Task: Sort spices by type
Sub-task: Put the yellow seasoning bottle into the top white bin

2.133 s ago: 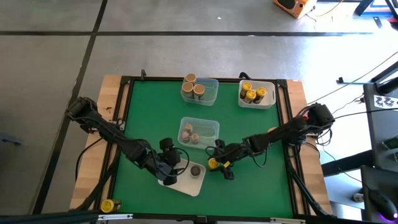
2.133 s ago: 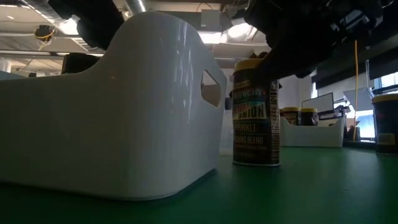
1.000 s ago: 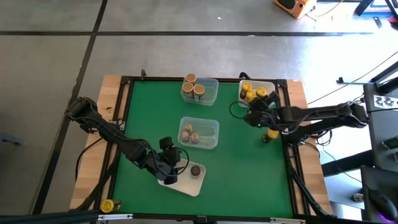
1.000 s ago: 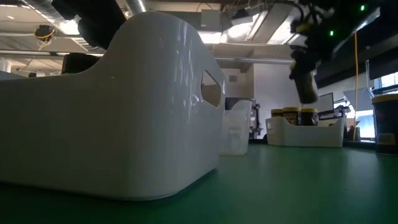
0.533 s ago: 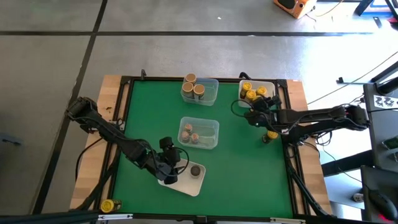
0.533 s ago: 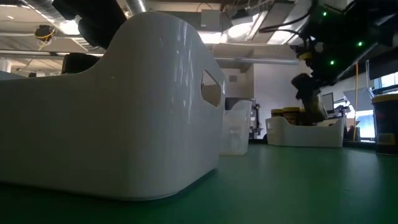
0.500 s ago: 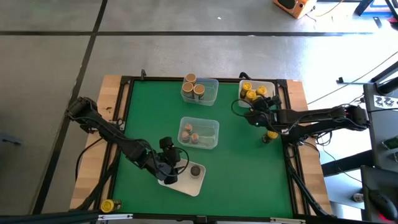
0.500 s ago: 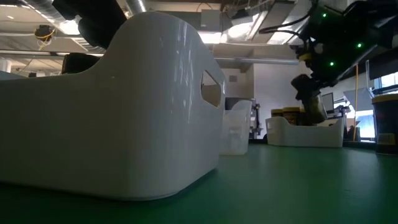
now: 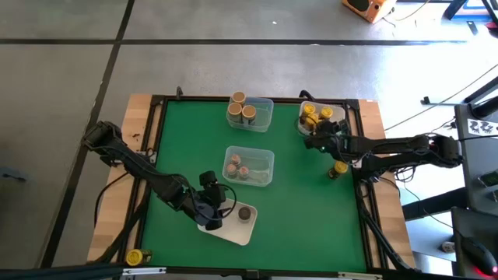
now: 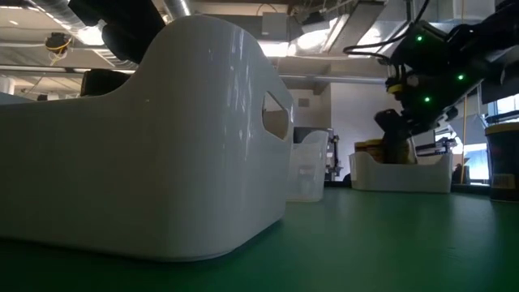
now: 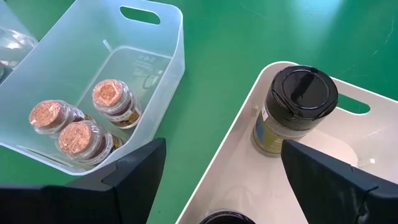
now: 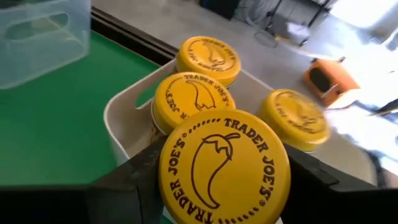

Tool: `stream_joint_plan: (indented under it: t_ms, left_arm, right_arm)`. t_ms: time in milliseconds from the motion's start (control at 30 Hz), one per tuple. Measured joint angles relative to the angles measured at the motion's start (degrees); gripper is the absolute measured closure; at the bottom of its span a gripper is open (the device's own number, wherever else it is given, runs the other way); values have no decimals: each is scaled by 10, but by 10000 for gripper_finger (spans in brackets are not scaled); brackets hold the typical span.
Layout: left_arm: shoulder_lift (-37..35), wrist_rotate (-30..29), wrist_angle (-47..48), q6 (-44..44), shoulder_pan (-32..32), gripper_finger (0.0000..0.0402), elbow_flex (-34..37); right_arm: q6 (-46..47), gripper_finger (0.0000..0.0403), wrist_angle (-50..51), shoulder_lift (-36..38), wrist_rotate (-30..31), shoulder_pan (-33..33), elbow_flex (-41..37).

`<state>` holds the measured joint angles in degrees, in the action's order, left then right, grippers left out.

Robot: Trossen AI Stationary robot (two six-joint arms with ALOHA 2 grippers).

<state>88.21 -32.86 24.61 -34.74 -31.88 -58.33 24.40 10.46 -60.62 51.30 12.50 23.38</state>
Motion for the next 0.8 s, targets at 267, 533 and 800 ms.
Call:
stream_joint_plan:
  t_ms: [267,533,800]
  left_arm:
    - [0,0,0,0,0,86,0]
    - [0,0,0,0,0,86,0]
    - [0,0,0,0,0,86,0]
  right_arm:
    - [24,163,-10,-4,-70,31,-12]
    - [22,156,-14,-5,-74,30,-13]
    - [17,141,-14,-5,-85,29,-14]
